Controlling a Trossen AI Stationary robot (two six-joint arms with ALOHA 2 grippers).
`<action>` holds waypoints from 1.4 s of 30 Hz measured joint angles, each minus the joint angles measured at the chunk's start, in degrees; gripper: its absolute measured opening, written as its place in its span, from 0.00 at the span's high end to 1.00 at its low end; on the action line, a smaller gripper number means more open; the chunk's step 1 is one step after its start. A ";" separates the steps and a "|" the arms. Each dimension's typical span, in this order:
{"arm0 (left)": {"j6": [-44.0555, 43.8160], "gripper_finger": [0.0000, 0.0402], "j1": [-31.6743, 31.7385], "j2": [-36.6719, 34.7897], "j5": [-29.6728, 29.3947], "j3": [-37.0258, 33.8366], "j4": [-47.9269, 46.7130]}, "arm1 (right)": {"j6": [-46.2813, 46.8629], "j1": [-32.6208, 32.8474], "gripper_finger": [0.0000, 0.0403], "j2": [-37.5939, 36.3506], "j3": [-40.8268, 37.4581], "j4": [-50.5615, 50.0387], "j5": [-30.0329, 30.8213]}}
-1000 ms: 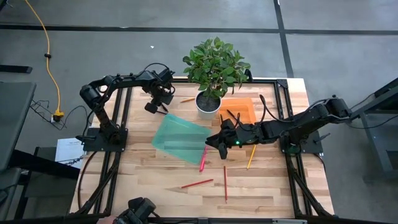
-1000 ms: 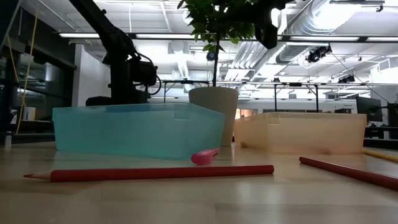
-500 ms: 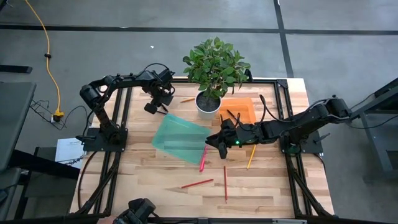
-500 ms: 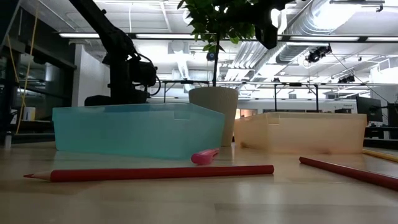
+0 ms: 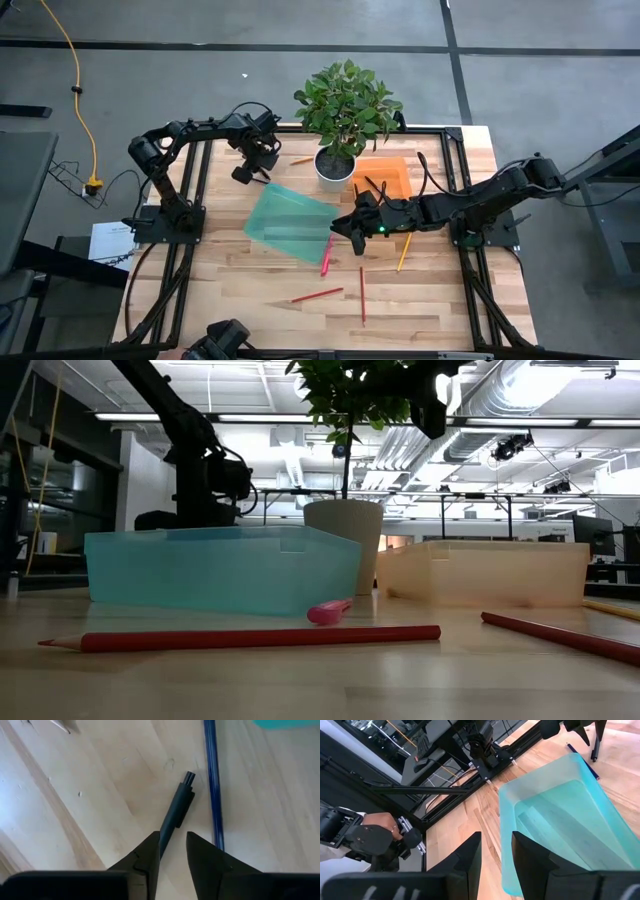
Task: Sort pens & pencils
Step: Put the black pen into the orange bin
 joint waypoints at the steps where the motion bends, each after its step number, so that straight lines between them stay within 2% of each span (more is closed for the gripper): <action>1: 0.00 0.81 0.00 0.23 -0.01 0.02 0.03 | 0.00 0.00 0.76 0.00 -0.02 -0.02 0.00; 8: -0.81 0.91 0.00 2.56 -0.92 0.36 0.06 | 0.20 0.00 0.76 0.00 -0.02 0.02 0.02; 14: -1.53 0.93 0.00 3.09 -2.16 2.76 0.85 | 0.27 0.01 0.76 0.00 -0.02 0.02 0.02; 23: -1.97 0.85 0.00 5.01 -1.08 4.26 -0.01 | 0.22 -0.26 0.76 -0.02 -0.02 0.02 0.02; 34: -2.87 0.68 0.00 5.01 -0.87 4.35 -1.72 | -0.40 -0.37 0.76 -0.02 -0.02 0.00 0.02; 38: -1.85 0.67 0.00 5.01 -0.81 4.35 -2.89 | -0.42 -0.37 0.76 -0.02 -0.02 0.00 0.02; 42: -1.51 0.71 0.00 5.01 0.19 4.35 -2.75 | -0.42 -0.37 0.76 -0.02 -0.02 -0.02 0.02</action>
